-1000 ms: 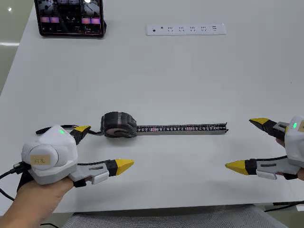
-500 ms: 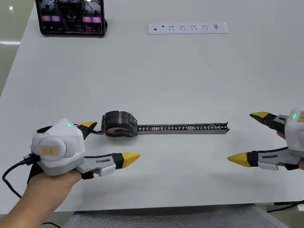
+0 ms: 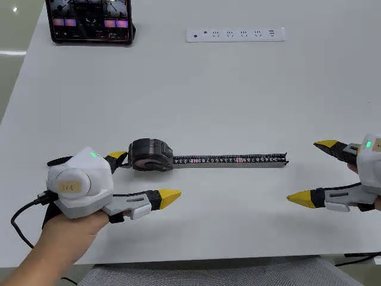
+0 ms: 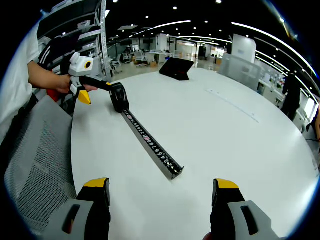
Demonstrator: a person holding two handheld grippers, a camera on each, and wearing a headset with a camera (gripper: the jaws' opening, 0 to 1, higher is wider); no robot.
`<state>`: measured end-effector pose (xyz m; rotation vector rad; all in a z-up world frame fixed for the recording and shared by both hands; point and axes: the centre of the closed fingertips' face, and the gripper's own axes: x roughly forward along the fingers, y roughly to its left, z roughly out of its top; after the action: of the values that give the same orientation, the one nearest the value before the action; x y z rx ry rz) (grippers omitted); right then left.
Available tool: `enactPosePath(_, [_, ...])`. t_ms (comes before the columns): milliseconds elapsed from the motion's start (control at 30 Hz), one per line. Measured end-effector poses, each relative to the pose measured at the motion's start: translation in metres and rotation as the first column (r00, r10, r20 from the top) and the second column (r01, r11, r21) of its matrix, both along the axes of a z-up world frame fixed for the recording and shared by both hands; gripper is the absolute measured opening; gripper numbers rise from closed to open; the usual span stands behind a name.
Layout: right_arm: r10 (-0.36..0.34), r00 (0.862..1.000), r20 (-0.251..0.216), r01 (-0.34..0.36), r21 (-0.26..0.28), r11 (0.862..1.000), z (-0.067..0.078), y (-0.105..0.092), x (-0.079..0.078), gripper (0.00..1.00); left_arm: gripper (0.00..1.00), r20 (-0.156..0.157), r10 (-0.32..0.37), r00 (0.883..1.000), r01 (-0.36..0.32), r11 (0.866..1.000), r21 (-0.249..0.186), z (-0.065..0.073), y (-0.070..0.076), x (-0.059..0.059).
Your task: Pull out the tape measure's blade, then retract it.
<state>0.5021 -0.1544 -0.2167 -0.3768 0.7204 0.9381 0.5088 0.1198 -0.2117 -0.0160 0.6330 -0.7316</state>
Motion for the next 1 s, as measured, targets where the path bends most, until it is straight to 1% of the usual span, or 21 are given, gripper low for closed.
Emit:
enactPosePath(167, [0.005,1.000,0.001,-0.005,0.003,1.000,-0.001,0.000,0.001,0.82,0.90,-0.007,0.009,1.000,-0.009,1.000,-0.008,0.000,0.000,0.001])
enactPosePath(267, [0.015,1.000,0.000,-0.015,0.007,1.000,-0.001,0.002,0.001,0.80,0.90,-0.018,0.031,0.999,-0.032,0.999,-0.022,0.001,0.001,0.004])
enactPosePath(300, [0.019,1.000,-0.004,-0.019,0.008,1.000,-0.001,0.002,0.001,0.79,0.90,-0.039,0.070,0.997,-0.073,0.995,-0.068,0.005,-0.001,0.005])
enactPosePath(333, [0.022,1.000,-0.007,-0.022,0.009,1.000,-0.001,0.003,0.001,0.78,0.90,-0.044,0.089,0.995,-0.092,0.992,-0.085,0.006,-0.001,0.006])
enactPosePath(400, [0.035,0.999,-0.012,-0.035,0.009,0.999,-0.002,0.004,0.001,0.75,0.89,-0.032,0.091,0.995,-0.093,0.993,-0.070,0.006,-0.001,0.006])
enactPosePath(500, [0.053,0.998,-0.017,-0.053,-0.001,0.999,-0.003,0.004,0.001,0.72,0.90,-0.026,0.107,0.994,-0.108,0.992,-0.066,0.006,-0.003,0.006])
enactPosePath(567, [0.067,0.998,-0.019,-0.068,-0.009,0.998,-0.004,0.004,0.002,0.71,0.90,-0.031,0.131,0.991,-0.133,0.988,-0.080,0.008,-0.003,0.008])
enactPosePath(667, [0.083,0.996,-0.023,-0.083,-0.020,0.996,-0.005,0.004,0.003,0.69,0.88,-0.028,0.156,0.987,-0.158,0.985,-0.070,0.007,-0.002,0.010])
enactPosePath(700, [0.088,0.996,-0.025,-0.088,-0.022,0.996,-0.005,0.004,0.003,0.69,0.88,-0.030,0.164,0.986,-0.166,0.984,-0.072,0.006,-0.002,0.011])
enactPosePath(767, [0.098,0.995,-0.030,-0.099,-0.027,0.995,-0.006,0.004,0.005,0.68,0.87,-0.038,0.197,0.980,-0.199,0.977,-0.074,0.004,-0.001,0.014])
enactPosePath(833, [0.116,0.993,-0.032,-0.117,-0.038,0.992,-0.007,0.004,0.007,0.66,0.87,-0.050,0.222,0.974,-0.226,0.970,-0.091,0.004,-0.001,0.017])
enactPosePath(867, [0.121,0.992,-0.034,-0.123,-0.044,0.991,-0.008,0.004,0.008,0.66,0.87,-0.052,0.232,0.971,-0.236,0.967,-0.092,0.004,0.000,0.018])
enactPosePath(933, [0.133,0.990,-0.036,-0.135,-0.049,0.990,-0.009,0.004,0.010,0.64,0.87,-0.049,0.236,0.971,-0.239,0.968,-0.082,0.003,-0.001,0.019])
enactPosePath(1000, [0.147,0.988,-0.039,-0.149,-0.056,0.987,-0.010,0.004,0.012,0.63,0.85,-0.049,0.253,0.966,-0.256,0.964,-0.073,0.002,0.000,0.020])
